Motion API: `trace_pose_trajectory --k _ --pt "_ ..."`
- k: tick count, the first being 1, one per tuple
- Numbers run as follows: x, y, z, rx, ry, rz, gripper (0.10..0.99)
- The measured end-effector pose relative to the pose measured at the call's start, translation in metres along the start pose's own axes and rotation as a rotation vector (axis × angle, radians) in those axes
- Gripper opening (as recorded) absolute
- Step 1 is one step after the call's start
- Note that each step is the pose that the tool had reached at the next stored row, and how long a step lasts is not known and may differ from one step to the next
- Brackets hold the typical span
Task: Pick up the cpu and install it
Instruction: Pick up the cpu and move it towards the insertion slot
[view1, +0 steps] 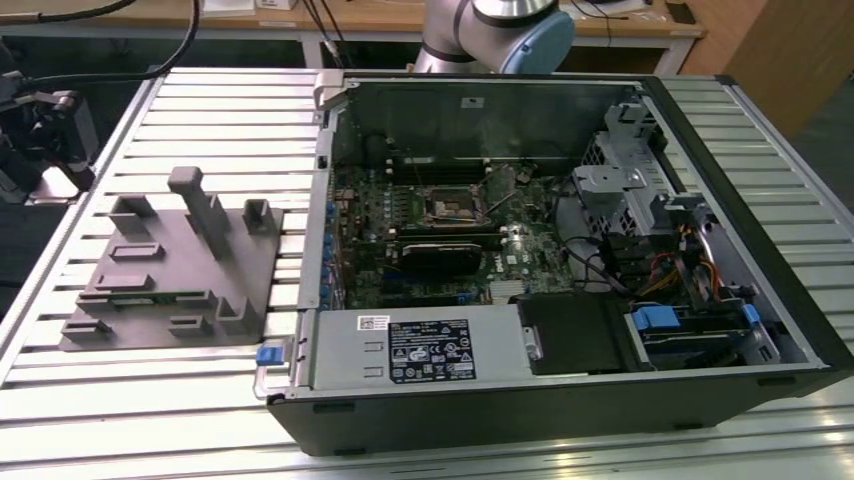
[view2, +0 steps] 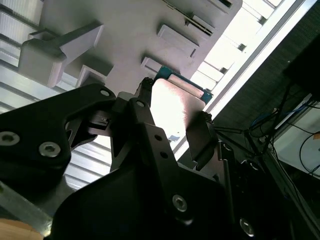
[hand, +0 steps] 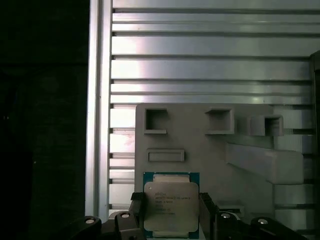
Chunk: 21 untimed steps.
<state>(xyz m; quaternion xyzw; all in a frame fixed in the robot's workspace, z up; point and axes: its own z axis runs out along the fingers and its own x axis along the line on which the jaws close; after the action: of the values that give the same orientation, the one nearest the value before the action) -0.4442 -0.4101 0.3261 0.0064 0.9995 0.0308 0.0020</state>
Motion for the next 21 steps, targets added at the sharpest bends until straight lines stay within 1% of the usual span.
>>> trace_pose_trajectory --k 8,21 --pt "-0.0001 0.0007 -0.0093 0.000 -0.0002 0.000 0.529" --pt "-0.0001 0.0024 -0.0294 0.000 -0.0007 0.000 0.529"
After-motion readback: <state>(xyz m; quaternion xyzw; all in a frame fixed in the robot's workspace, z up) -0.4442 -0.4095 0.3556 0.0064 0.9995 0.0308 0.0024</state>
